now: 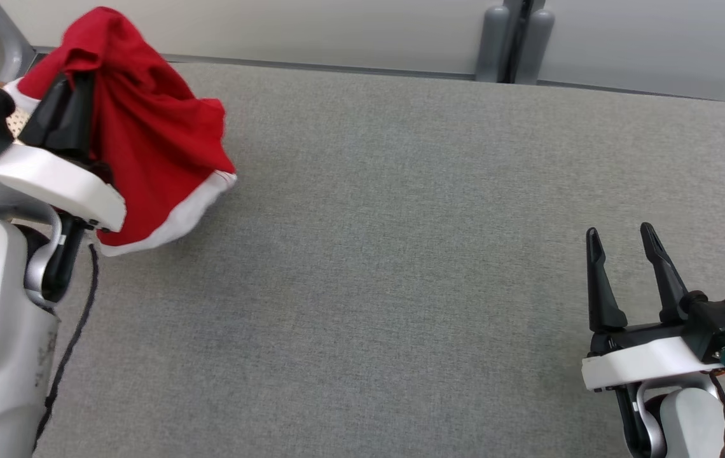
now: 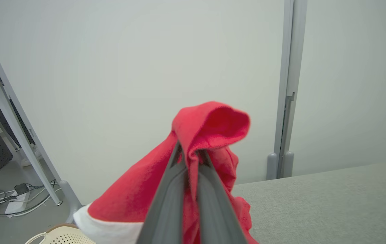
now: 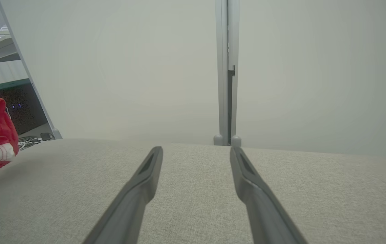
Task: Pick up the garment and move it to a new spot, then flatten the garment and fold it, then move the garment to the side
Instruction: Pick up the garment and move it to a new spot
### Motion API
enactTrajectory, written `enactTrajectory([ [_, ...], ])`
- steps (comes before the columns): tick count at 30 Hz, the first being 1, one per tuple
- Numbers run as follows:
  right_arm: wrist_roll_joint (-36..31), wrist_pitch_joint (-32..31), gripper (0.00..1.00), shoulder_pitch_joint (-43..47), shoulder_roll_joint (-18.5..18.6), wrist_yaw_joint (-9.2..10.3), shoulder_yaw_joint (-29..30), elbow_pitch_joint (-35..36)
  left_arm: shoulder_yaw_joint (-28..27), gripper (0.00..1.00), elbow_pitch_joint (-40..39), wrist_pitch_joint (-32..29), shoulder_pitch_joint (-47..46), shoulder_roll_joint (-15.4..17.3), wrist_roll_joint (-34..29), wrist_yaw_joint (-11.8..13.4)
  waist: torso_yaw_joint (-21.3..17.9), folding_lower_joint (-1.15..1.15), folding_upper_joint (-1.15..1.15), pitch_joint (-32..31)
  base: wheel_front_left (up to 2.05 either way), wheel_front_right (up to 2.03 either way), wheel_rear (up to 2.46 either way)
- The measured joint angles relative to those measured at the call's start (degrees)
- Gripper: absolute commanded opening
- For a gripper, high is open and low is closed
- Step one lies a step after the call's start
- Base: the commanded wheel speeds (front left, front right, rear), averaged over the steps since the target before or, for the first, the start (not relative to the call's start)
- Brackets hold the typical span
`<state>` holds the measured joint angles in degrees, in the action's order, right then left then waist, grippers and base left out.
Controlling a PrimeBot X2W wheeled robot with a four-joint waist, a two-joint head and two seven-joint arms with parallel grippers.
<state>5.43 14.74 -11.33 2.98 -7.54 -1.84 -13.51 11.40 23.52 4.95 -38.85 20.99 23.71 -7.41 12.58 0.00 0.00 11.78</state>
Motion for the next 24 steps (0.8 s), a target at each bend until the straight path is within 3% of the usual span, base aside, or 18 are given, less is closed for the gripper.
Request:
enactTrajectory([
  [1,0.2,0.1,1.00,0.0,-0.1,0.00,0.0,-0.2,0.9,0.00,-5.9,-3.4,1.5,-0.7,1.0,0.4,-0.9,0.00,0.00,-0.8,0.00,0.00,0.00],
  [11,2.8,0.2,1.00,-0.9,-0.1,0.00,0.1,0.8,5.0,0.00,-26.6,-16.9,5.8,-5.4,5.5,3.5,-6.0,0.00,0.00,-1.2,0.00,0.00,0.00],
  [17,4.4,0.2,1.00,-2.3,-0.1,0.00,-0.4,1.5,8.0,0.00,-28.3,-20.0,6.6,-6.5,5.4,4.4,-10.1,0.00,0.00,0.5,0.00,0.00,0.00],
  [24,5.9,0.2,1.00,-4.3,-0.1,0.01,-1.9,2.3,11.9,0.00,-22.2,-18.0,3.2,-10.8,3.0,4.9,-15.8,0.00,0.00,3.7,0.00,0.00,0.00],
])
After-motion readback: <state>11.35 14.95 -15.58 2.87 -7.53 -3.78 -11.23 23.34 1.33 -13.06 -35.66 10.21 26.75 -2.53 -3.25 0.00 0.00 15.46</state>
